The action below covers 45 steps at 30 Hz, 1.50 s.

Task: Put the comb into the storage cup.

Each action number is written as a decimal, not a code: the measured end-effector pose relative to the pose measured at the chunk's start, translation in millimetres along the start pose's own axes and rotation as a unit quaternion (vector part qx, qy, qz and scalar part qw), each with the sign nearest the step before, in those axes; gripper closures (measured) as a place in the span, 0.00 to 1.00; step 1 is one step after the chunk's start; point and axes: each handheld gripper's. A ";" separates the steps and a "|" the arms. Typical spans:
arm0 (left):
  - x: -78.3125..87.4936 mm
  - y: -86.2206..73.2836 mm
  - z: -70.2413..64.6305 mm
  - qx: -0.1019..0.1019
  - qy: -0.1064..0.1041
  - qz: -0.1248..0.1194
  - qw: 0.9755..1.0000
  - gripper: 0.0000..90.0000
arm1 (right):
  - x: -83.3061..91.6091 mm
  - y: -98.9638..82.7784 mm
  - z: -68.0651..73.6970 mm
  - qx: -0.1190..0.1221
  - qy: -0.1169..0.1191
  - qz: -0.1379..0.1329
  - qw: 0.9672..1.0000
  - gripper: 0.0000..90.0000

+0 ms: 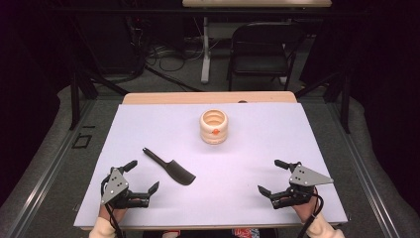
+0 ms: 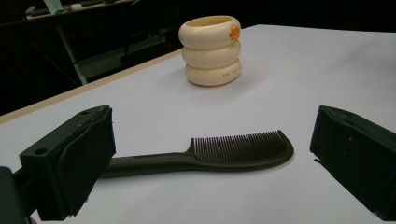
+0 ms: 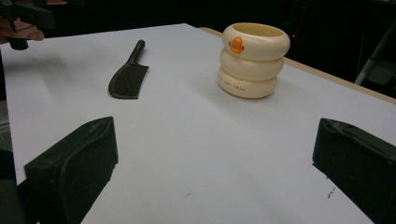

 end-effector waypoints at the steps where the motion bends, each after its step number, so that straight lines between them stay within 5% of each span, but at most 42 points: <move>1: -0.1 0.3 0.6 -0.002 0.000 0.003 1.000 0.00 | -0.1 0.0 -0.2 -0.001 0.000 0.000 1.000 0.00; 7: 1.2 4.6 3.0 -0.001 0.007 -0.005 1.000 0.00 | 0.2 0.1 -1.3 -0.003 0.000 0.000 1.000 0.00; 19: -7.9 10.3 8.3 -0.011 -0.012 0.022 1.000 0.00 | -3.3 -0.2 -1.9 -0.008 0.005 0.000 1.000 0.00; 45: -29.4 24.8 31.0 0.001 0.029 0.040 0.999 0.00 | -7.3 -0.7 -3.8 -0.009 0.006 0.007 1.000 0.00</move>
Point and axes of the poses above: each handheld gripper's, and its own axes: x roughly backward along the jaws, y roughly out of its top, z roughly to its left, and after that the axes turned 1 degree about z, right-handed
